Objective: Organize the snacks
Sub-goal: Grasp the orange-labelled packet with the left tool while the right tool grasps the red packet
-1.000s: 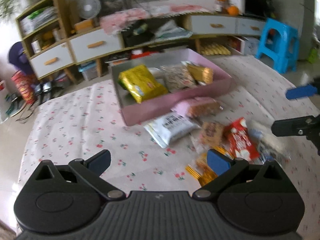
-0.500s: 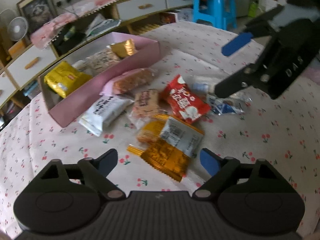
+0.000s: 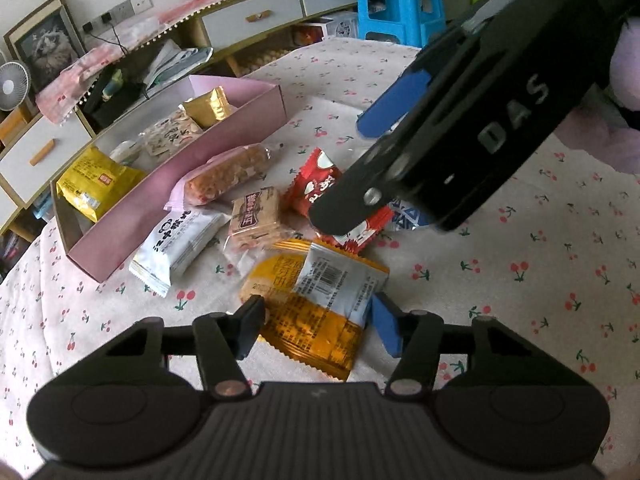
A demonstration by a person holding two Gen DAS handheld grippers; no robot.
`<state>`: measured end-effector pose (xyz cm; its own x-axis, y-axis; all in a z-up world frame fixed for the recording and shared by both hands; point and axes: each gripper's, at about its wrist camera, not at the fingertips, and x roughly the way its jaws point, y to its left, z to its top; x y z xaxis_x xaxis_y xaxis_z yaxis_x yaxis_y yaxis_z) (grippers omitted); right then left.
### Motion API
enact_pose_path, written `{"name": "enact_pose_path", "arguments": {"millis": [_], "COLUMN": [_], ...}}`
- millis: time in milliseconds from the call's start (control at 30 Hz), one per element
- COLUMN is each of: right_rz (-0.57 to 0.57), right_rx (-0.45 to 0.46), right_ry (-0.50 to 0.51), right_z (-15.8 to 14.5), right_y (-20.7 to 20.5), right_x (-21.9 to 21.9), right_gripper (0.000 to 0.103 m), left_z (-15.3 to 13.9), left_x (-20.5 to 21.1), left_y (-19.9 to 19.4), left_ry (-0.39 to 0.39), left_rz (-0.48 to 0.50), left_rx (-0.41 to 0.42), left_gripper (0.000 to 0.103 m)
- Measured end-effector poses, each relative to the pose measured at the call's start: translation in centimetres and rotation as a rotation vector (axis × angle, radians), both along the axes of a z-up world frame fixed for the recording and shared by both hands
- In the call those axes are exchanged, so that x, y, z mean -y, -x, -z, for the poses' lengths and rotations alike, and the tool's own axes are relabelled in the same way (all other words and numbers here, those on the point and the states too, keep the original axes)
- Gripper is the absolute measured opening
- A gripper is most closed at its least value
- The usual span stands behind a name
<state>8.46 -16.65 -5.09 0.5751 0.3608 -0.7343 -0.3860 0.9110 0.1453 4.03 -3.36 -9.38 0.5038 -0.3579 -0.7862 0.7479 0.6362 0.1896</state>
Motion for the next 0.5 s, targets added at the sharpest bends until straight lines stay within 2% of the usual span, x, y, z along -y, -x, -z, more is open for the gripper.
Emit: {"name": "enact_pose_path", "arguments": {"millis": [33,100,167,333,500], "right_rz": [-0.005,-0.009,-0.012,0.006,0.063], "right_rx": [-0.011,-0.037,-0.059,-0.074,-0.088], "right_ry": [-0.001,0.008,0.019,0.041,0.053], "right_z": [0.1,0.5,0.9,1.5,1.9], "right_y": [-0.1,-0.4,-0.6,-1.0,-1.8], "right_x": [-0.3,-0.9,-1.3,-1.8,-1.6], "right_gripper": [0.076,0.062,0.058,0.058,0.057], "left_z": [0.0,-0.1,-0.3,-0.4,-0.7], "left_x": [-0.1,-0.4,-0.6,-1.2,-2.0], "left_y": [0.0,0.0,-0.1,-0.3,-0.7], "left_ry": [0.001,0.002,0.002,-0.017,-0.021], "left_rz": [-0.003,-0.01,-0.019,-0.044,-0.121], "left_rx": [-0.004,-0.013,-0.02,-0.026,-0.056], "left_gripper": [0.053,0.05,0.05,0.05,0.05]}}
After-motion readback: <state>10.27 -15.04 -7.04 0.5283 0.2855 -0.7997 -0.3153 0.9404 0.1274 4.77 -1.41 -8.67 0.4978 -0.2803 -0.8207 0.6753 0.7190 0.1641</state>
